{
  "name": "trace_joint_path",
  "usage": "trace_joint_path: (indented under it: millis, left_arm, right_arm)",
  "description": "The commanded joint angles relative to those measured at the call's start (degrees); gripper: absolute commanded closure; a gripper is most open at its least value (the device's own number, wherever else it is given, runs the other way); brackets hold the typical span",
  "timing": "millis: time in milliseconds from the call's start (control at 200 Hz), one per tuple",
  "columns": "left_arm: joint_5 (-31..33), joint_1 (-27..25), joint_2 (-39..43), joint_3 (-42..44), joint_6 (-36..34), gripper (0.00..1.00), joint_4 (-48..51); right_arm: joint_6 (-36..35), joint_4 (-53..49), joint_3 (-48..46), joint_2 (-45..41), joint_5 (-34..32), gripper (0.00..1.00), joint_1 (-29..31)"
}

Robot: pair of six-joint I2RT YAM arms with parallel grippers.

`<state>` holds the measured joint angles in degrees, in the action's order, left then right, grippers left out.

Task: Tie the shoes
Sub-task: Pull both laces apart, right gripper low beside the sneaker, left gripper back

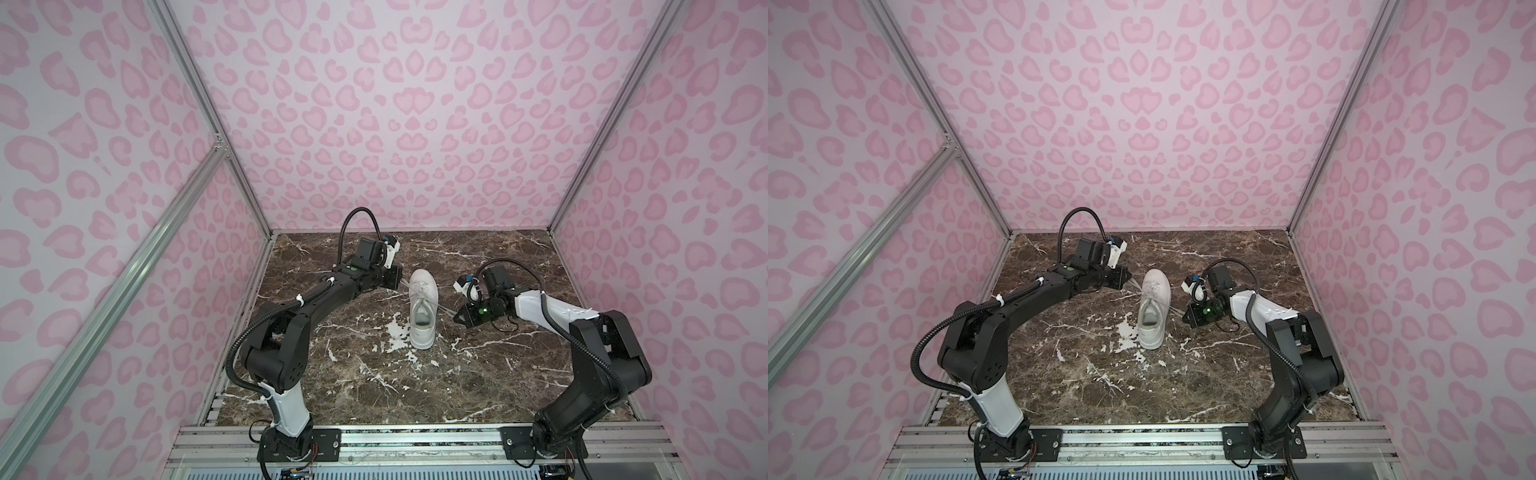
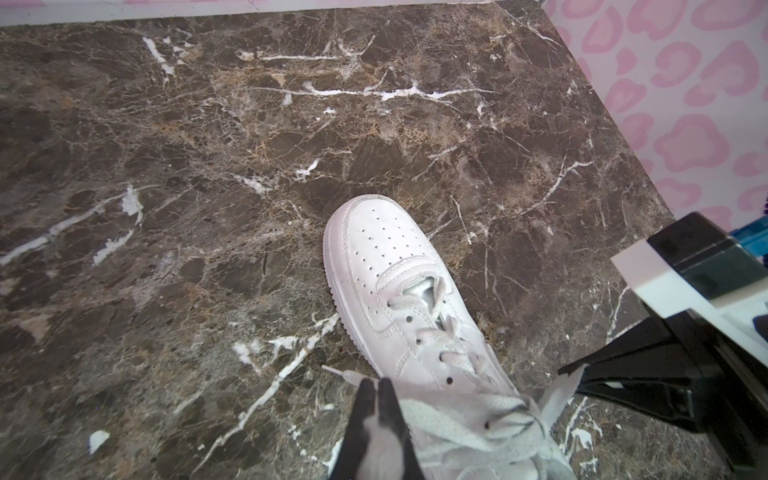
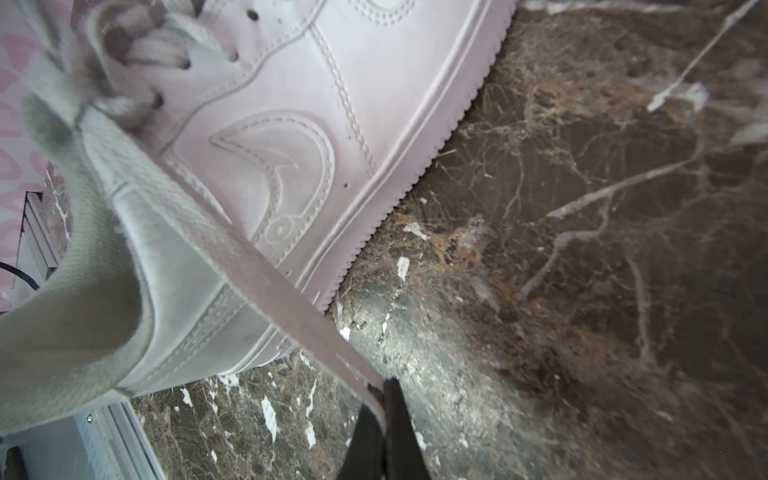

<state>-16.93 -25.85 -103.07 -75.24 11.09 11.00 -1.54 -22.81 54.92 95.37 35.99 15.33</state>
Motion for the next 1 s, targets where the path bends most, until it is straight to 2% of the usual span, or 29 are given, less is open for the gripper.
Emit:
trace_joint_path:
  millis: [0, 215, 995]
  left_arm:
    - [2.7, 0.7, -0.2, -0.4, 0.5, 0.97, -0.2]
    - [2.4, 0.9, 0.1, 0.1, 0.4, 0.97, -0.1]
    - [-0.8, 3.0, -1.1, 0.4, 1.9, 0.97, -1.0]
  right_arm:
    - [0.3, -2.3, 0.0, 0.9, -3.8, 1.00, -0.1]
    - [0.3, -2.6, -0.1, 1.7, -5.7, 1.00, -0.4]
    - [1.1, -0.6, -1.9, 2.6, -5.5, 1.00, -2.2]
